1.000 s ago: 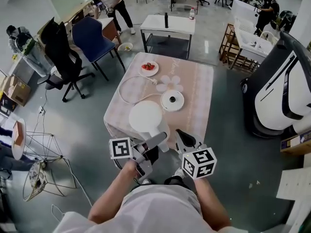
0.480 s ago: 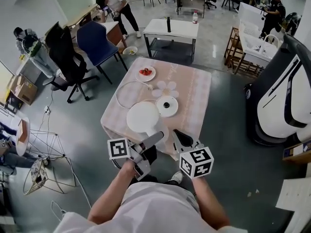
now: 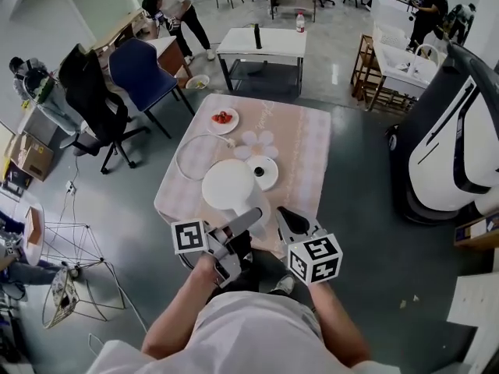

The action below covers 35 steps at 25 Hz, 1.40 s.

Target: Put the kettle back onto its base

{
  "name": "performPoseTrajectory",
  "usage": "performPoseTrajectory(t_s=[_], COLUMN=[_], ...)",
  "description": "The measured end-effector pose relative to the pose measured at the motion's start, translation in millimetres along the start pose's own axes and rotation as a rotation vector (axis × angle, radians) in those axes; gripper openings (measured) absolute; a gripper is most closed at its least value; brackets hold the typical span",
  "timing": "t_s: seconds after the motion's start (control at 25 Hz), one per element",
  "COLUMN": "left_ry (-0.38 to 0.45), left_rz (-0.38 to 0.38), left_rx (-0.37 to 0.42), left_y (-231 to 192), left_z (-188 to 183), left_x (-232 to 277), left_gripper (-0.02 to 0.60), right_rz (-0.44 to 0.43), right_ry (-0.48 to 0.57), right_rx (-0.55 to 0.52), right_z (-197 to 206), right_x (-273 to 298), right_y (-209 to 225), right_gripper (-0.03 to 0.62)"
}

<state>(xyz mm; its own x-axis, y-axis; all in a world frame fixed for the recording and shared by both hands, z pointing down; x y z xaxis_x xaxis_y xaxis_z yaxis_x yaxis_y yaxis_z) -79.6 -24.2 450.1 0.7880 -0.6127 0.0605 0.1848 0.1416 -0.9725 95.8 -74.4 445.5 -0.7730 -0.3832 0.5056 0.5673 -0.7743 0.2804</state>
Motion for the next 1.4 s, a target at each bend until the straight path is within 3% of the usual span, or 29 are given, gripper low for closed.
performPoseTrajectory(t_s=[0.8, 1.4], left_ry=[-0.232, -0.366], left_rz=[0.047, 0.088], left_rx=[0.04, 0.041], left_y=[-19.6, -38.8], left_z=[-105.4, -143.3], left_x=[14.2, 36.3], left_gripper=[0.23, 0.232], right_rz=[0.18, 0.317], right_ry=[0.021, 0.027], right_rx=[0.102, 0.179], right_z=[-38.6, -38.9], right_x=[55.8, 62.9], right_y=[11.5, 16.1], right_gripper=[0.005, 0.005])
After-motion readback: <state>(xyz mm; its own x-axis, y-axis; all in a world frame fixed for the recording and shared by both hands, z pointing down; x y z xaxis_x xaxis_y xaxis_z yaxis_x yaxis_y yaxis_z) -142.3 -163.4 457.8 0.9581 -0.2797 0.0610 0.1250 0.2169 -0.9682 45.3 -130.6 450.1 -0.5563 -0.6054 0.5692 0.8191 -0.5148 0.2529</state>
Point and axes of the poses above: the fingertips, and each gripper's own axes: x forward along the fingers, y to its right, z out of its underside, the point moved 9 cm from there along -x, backward along the fingers, and after that the axes turned 14 degrees about -y, right-handed, at the moved point
